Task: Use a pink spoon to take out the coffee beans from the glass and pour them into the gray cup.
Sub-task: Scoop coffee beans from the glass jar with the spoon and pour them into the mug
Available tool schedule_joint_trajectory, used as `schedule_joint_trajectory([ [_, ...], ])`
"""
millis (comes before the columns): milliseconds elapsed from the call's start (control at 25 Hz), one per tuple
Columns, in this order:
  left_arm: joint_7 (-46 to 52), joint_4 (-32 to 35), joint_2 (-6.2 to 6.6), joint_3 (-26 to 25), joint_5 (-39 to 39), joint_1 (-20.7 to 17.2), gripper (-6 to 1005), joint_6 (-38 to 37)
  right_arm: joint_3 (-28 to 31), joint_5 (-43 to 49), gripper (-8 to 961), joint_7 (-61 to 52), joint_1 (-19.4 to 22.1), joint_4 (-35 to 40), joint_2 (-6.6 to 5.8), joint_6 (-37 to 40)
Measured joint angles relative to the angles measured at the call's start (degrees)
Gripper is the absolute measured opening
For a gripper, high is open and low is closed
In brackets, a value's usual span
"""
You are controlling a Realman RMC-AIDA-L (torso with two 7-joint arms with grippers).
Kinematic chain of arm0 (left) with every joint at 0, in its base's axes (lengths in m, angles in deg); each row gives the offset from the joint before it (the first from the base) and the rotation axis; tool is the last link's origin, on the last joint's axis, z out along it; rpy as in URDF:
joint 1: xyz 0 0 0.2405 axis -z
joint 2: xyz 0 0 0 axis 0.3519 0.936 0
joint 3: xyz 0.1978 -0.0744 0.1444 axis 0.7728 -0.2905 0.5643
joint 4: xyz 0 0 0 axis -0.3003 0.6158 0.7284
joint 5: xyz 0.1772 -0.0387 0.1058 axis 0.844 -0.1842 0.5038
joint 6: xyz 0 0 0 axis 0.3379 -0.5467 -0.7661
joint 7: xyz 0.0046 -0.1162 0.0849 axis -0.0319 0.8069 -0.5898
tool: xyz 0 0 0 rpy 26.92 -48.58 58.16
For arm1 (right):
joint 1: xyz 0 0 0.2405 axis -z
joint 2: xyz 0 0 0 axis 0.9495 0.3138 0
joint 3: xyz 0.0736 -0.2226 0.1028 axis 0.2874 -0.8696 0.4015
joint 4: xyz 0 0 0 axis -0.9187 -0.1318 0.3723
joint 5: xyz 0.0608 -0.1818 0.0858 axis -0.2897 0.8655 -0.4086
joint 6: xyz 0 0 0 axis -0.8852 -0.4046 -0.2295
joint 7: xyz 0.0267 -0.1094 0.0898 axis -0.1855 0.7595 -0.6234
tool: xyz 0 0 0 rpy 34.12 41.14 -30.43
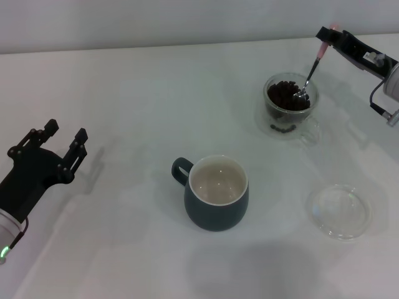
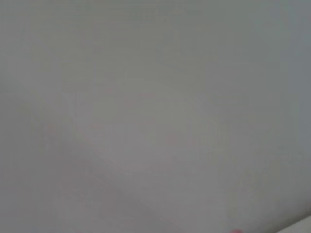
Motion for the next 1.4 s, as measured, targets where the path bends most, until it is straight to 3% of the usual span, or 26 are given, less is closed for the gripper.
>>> schedule_joint_trajectory([
  [840,0.1,-0.3,0.00,0.3,0.4,-0.4,575,0.5,0.1,-6.6,144,-8.0,1.0,-1.5,-0.31,-0.4],
  [1400,0.1,-0.3,0.00,0.3,0.5,-0.4,574,0.5,-0.5,-6.3,145,-9.1,1.6,-1.8,-0.76,-3.6],
])
